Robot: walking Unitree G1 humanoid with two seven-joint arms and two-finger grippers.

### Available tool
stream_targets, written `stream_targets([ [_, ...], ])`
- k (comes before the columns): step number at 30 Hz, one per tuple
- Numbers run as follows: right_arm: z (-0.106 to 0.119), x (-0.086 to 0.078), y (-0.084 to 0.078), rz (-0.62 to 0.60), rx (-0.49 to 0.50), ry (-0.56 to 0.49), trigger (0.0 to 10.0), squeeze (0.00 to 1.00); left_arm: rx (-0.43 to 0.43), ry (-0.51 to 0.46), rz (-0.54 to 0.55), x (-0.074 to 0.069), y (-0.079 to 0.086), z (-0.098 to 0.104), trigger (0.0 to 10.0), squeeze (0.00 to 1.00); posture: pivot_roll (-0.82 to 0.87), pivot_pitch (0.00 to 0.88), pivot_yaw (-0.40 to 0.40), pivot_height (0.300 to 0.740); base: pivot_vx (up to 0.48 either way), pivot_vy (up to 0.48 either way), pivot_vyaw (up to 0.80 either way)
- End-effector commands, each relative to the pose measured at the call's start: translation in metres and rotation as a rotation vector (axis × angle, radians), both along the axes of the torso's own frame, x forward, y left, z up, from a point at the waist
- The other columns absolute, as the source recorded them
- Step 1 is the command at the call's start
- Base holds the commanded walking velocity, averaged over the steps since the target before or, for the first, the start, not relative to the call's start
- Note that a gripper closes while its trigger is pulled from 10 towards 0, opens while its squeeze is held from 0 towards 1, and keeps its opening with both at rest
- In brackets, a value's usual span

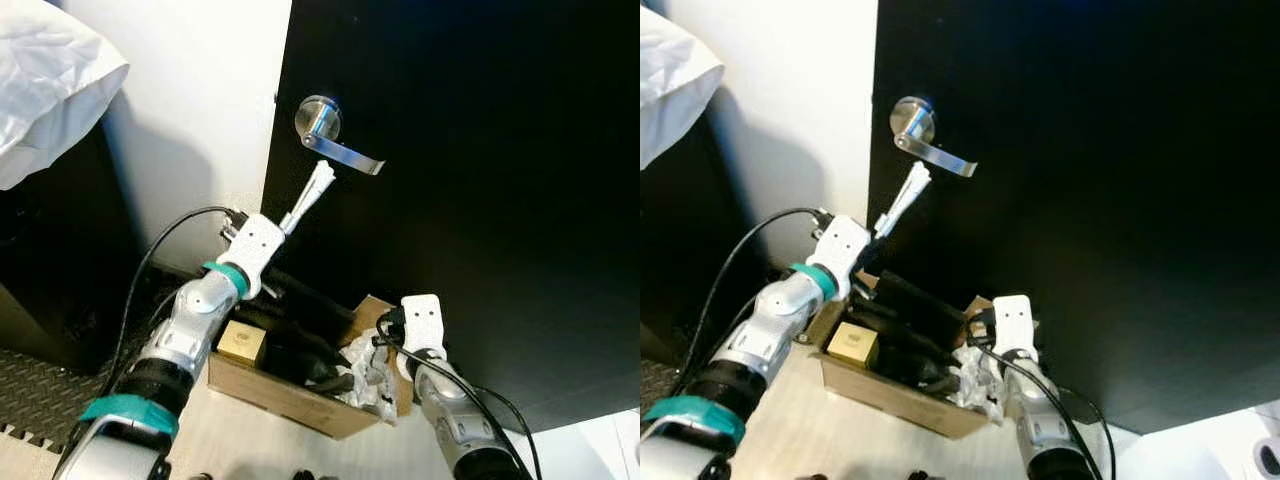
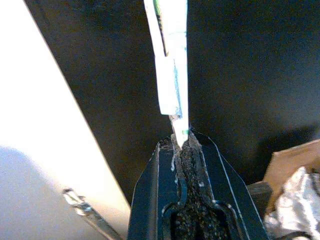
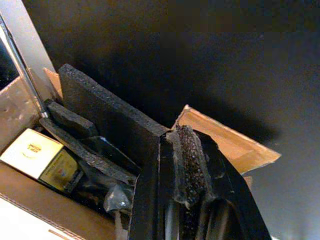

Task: Clean up the room

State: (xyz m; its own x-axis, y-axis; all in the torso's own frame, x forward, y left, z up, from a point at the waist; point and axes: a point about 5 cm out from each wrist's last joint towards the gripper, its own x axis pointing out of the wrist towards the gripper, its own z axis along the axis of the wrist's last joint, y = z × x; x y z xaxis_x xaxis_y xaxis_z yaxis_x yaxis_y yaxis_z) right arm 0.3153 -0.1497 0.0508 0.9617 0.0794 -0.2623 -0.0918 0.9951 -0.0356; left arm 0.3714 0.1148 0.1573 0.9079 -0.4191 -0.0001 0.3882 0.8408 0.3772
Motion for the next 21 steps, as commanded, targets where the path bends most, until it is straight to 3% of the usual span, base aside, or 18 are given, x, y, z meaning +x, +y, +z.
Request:
stream_targets([
  [1, -0.009, -0.006, -0.007, -0.029, -0.002, 0.033, 10.0, 0.0, 0.005, 0.016, -0.011, -0.001, -0.004, -0.005, 10.0, 0.0, 0.09, 0.135, -0.091, 0.74, 0.0, 0.0, 0.0],
  [5, -0.009, -0.007, -0.007, -0.084, 0.022, 0.013, 10.0, 0.0, 0.0, 0.031, -0.026, 0.003, 0.0, -0.003, 10.0, 0.0, 0.1, 0.138, -0.017, 0.74, 0.0, 0.0, 0.0],
  [14, -0.014, -0.013, -0.006, -0.126, 0.042, 0.021, 10.0, 0.0, 0.026, 0.056, -0.03, 0.008, 0.008, -0.003, 10.0, 0.0, 0.11, 0.144, 0.011, 0.74, 0.0, 0.0, 0.0],
  [15, -0.015, -0.014, -0.006, -0.128, 0.043, 0.021, 10.0, 0.0, 0.029, 0.059, -0.03, 0.008, 0.009, -0.002, 10.0, 0.08, 0.11, 0.144, 0.011, 0.74, 0.0, 0.0, 0.0],
  [16, -0.015, -0.014, -0.006, -0.128, 0.043, 0.021, 10.0, 0.0, 0.029, 0.059, -0.03, 0.008, 0.009, -0.002, 10.0, 0.08, 0.11, 0.144, 0.011, 0.74, 0.0, 0.0, 0.0],
  [17, -0.016, -0.015, -0.006, -0.129, 0.044, 0.023, 10.0, 0.0, 0.032, 0.064, -0.042, 0.009, 0.01, -0.002, 10.0, 1.0, 0.12, 0.147, 0.004, 0.74, 0.0, 0.0, 0.0],
  [21, -0.016, -0.016, -0.006, -0.13, 0.045, 0.024, 10.0, 0.0, 0.033, 0.066, -0.049, 0.009, 0.011, -0.002, 10.0, 1.0, 0.12, 0.148, 0.001, 0.74, 0.0, 0.0, 0.0],
])
